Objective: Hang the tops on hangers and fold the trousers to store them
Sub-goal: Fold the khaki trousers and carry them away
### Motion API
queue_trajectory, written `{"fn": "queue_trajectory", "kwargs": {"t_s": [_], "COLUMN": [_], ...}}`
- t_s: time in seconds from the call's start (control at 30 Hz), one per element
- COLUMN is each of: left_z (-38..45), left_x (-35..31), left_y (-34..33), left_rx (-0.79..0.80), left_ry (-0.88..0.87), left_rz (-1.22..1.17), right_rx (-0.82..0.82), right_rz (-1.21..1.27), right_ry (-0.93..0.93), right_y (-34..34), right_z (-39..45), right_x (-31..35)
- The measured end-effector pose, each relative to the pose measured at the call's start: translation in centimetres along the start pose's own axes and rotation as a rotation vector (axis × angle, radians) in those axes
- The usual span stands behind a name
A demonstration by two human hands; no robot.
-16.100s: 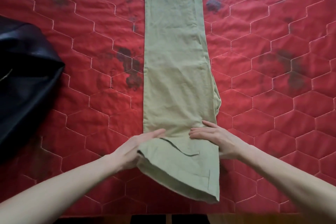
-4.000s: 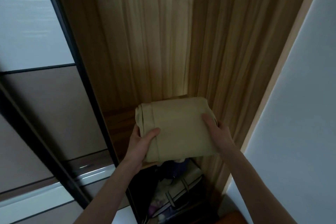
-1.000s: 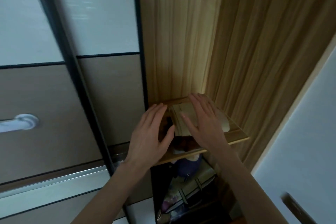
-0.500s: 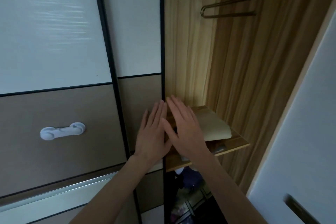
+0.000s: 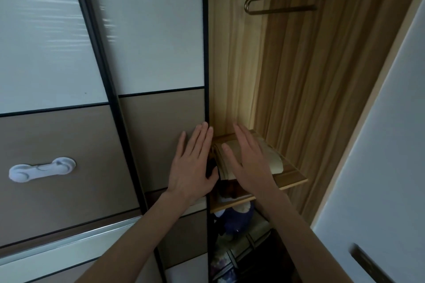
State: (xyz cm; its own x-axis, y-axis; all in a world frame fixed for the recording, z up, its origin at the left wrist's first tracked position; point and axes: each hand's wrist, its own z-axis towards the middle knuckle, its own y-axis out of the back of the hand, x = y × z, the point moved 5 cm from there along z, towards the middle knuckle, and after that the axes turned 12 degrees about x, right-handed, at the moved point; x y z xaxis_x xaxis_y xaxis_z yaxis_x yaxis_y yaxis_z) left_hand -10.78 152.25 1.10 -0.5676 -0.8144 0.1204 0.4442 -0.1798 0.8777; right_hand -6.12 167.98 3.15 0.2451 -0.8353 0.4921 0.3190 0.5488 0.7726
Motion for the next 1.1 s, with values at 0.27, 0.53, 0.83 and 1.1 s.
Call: {"fn": "queue_trajectory", "kwargs": {"t_s": [0.27,0.53,0.83,1.1], "left_z": [3.8,6.8,3.5,1.4], "left_x": [-4.5,-8.7,-5.8,-4.3], "left_y": [-0.7,-0.3,-0.3,-0.1], "left_rx": [0.062,0.14,0.123,0.057], "left_ry": [-0.064,-0.12,-0.101,-0.079], "left_rz": [0.009,-0.066,-0.102,-0.09], "right_rx": [0.002,0.002,0.037,0.052], "right_rz": [-0.013,-0.076,-0.051,-0.048], "right_ry": [-0.073,-0.136,-0.12,-0.099], "right_y": [1.3,3.7,3.7,2.5], "right_z": [-1.3,-2.8,-3.0,-3.1], "right_x": [-3.4,-5.8,-5.8,-6.0]}}
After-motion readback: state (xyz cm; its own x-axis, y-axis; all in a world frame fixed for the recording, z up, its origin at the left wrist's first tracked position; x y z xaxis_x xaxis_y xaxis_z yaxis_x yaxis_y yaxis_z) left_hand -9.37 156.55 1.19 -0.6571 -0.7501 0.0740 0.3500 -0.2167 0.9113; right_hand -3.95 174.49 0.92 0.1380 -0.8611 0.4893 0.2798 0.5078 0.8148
